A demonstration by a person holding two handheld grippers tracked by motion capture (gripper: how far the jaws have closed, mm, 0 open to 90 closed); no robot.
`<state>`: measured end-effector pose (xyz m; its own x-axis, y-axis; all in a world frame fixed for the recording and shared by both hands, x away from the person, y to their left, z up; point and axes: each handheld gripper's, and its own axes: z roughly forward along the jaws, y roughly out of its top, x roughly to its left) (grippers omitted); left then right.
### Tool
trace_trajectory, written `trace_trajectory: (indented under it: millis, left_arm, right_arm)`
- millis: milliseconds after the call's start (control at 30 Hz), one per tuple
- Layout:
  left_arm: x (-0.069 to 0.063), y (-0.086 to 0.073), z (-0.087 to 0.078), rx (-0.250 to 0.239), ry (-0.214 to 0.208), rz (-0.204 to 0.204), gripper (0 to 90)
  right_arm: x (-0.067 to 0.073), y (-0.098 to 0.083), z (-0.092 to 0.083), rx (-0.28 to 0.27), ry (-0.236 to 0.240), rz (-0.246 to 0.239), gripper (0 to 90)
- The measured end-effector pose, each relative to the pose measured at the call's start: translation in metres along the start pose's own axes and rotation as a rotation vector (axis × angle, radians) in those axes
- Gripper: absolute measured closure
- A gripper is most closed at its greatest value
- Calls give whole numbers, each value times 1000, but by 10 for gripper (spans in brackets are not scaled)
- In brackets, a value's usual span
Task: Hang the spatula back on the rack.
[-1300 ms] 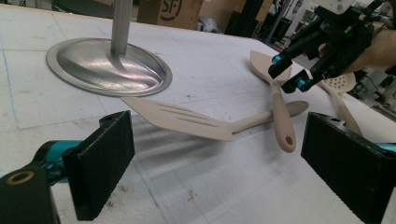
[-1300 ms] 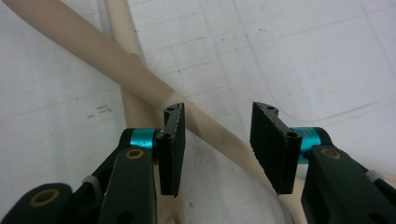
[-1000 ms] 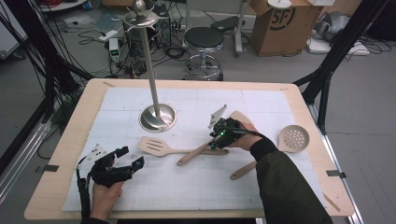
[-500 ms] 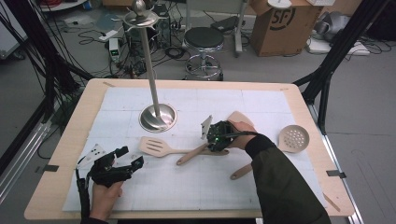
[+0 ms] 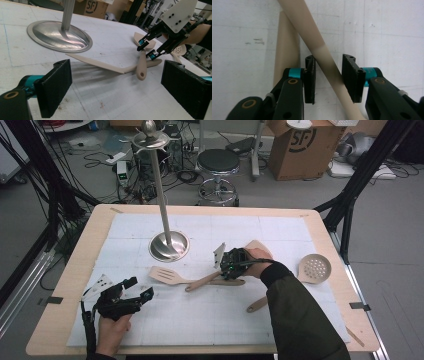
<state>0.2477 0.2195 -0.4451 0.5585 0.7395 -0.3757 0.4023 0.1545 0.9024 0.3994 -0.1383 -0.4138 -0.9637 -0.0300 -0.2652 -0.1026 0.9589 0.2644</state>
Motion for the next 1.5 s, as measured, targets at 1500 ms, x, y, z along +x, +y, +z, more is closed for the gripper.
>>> trace_trajectory:
  millis: [1500]
  left_arm:
    - [1, -1, -3, -3, 1, -13, 105]
  right_arm:
    - [-28, -1, -109, -903, -162, 482, 788]
